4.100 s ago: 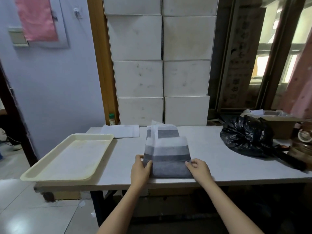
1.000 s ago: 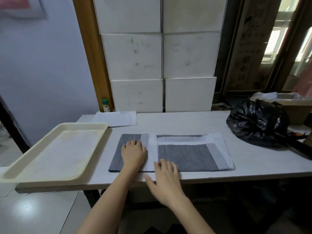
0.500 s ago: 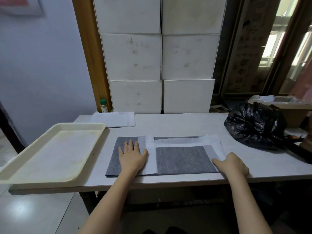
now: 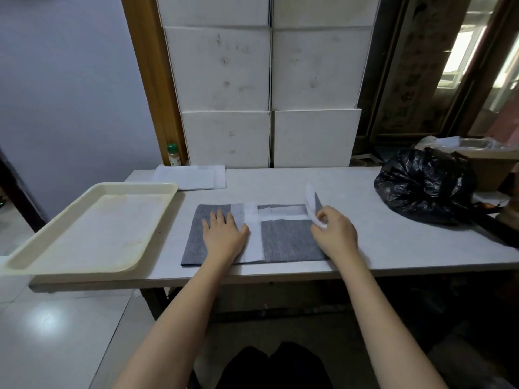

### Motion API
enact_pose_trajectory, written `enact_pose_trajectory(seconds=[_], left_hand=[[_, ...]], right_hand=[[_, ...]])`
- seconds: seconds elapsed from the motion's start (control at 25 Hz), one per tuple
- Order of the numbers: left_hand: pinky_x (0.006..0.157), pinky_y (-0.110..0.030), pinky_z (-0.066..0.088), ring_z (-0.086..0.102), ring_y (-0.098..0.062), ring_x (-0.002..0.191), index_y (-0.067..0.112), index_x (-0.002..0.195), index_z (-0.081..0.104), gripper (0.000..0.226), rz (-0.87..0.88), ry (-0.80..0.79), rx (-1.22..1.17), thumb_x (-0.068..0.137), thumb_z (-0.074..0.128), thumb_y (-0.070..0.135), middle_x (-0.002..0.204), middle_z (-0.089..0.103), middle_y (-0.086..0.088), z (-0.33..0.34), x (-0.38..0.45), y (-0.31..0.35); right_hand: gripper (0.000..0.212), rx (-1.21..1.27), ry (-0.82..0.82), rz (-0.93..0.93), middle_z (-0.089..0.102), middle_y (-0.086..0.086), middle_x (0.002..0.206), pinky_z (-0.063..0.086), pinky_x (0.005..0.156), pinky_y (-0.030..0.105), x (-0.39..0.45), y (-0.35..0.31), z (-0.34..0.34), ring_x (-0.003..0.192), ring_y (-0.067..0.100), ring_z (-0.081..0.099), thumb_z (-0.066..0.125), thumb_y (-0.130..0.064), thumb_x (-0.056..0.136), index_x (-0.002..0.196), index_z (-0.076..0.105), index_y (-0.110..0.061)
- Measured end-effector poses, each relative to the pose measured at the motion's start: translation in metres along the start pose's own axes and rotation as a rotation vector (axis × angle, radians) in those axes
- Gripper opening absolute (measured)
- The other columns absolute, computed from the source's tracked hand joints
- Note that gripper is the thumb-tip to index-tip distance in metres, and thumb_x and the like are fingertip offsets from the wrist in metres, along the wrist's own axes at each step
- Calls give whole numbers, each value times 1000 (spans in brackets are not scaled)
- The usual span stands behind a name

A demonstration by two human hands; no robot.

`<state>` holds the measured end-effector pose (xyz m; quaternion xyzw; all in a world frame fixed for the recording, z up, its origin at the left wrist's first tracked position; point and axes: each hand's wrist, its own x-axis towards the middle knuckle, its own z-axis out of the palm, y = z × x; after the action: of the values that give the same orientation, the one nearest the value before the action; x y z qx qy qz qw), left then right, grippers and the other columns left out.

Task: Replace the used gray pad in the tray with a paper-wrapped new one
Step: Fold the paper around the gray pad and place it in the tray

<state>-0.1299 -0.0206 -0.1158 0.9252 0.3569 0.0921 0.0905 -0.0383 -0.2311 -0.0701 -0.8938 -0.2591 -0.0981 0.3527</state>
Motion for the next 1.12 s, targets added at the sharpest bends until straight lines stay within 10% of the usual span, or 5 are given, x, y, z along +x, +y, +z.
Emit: enact_pose_trajectory(seconds=[0.52,0.64,0.76,1.12], left_hand=[[107,-43,34,44,-32,127,1,115,58,41,76,144,-23,92,36,27,128,55,-17,6,3,-1],[106,-42,35,45,-32,125,1,114,58,40,78,151,-24,91,37,27,126,56,-17,8,4,-1],[103,-38,35,46,-31,121,2,111,58,36,107,151,41,92,37,24,123,56,-15,3,5,1],[105,-38,31,38,-27,134,19,139,43,44,472,62,-88,99,37,35,145,43,-10,1,25,81]], right_hand=[[13,-130,-278,-250,36,-8,72,34,60,32,-22,0,46,76,21,44,31,-17,99,92,41,-15],[36,24,-383,-177,56,0,112,44,90,38,-21,-5,45,107,24,51,23,-34,102,126,43,-17],[50,-11,-497,-208,30,-8,152,11,119,32,-18,-6,48,143,10,19,17,-43,101,146,26,-26],[46,-238,-462,-453,38,-6,149,8,121,36,-22,-6,48,141,9,25,28,-43,98,140,34,-26]])
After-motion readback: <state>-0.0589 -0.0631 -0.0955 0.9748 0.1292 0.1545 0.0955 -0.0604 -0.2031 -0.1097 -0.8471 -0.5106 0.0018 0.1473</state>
